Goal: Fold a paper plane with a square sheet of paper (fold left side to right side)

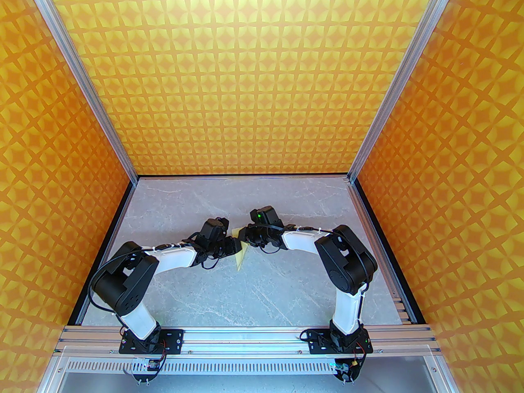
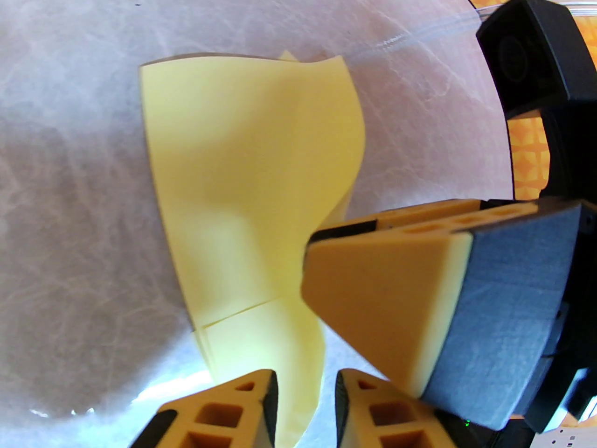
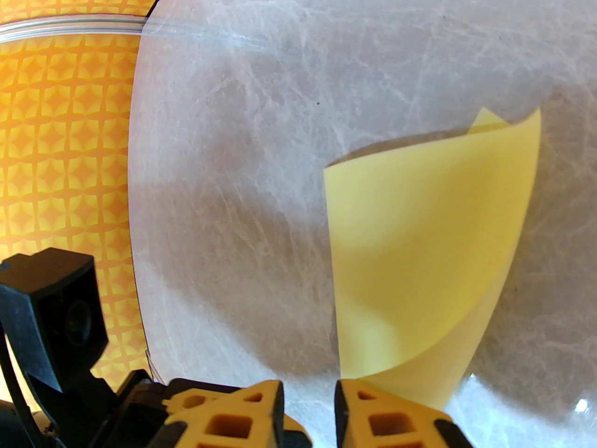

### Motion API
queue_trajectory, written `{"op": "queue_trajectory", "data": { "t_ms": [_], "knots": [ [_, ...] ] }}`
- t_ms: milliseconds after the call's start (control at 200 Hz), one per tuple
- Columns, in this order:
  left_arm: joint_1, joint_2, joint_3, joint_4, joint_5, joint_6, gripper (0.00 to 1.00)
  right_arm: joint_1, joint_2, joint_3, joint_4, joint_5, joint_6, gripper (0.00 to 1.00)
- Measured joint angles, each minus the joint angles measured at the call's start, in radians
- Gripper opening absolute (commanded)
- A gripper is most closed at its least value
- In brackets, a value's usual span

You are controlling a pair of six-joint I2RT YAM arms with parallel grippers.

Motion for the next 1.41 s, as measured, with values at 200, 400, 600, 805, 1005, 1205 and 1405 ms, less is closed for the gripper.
{"op": "queue_trajectory", "data": {
  "t_ms": [200, 400, 600, 805, 1005, 1205, 1405],
  "knots": [
    [0.0, 0.031, -0.004, 0.051, 0.025, -0.018, 0.27, -0.002, 0.003, 0.0, 0.007, 0.0, 0.003, 0.24],
    [-0.001, 0.052, -0.004, 0.082, 0.037, -0.026, 0.27, -0.004, 0.003, 0.0, 0.009, 0.0, 0.007, 0.25],
    [-0.003, 0.081, -0.003, 0.112, 0.037, -0.041, 0.12, -0.005, 0.003, 0.0, 0.009, -0.001, 0.007, 0.25],
    [-0.005, 0.092, -0.003, 0.126, 0.037, -0.045, 0.07, -0.003, 0.002, -0.002, 0.005, 0.002, 0.003, 0.31],
    [0.002, 0.092, -0.008, 0.149, 0.038, -0.049, 0.07, -0.001, -0.1, -0.061, -0.046, 0.055, -0.032, 0.34],
    [0.015, 0.092, -0.016, 0.167, 0.038, -0.05, 0.06, 0.014, -0.241, -0.185, -0.045, 0.095, -0.046, 0.35],
    [0.021, 0.092, -0.027, 0.205, 0.038, -0.069, 0.07, 0.105, -0.286, -0.254, -0.082, 0.157, -0.062, 0.35]
  ]
}}
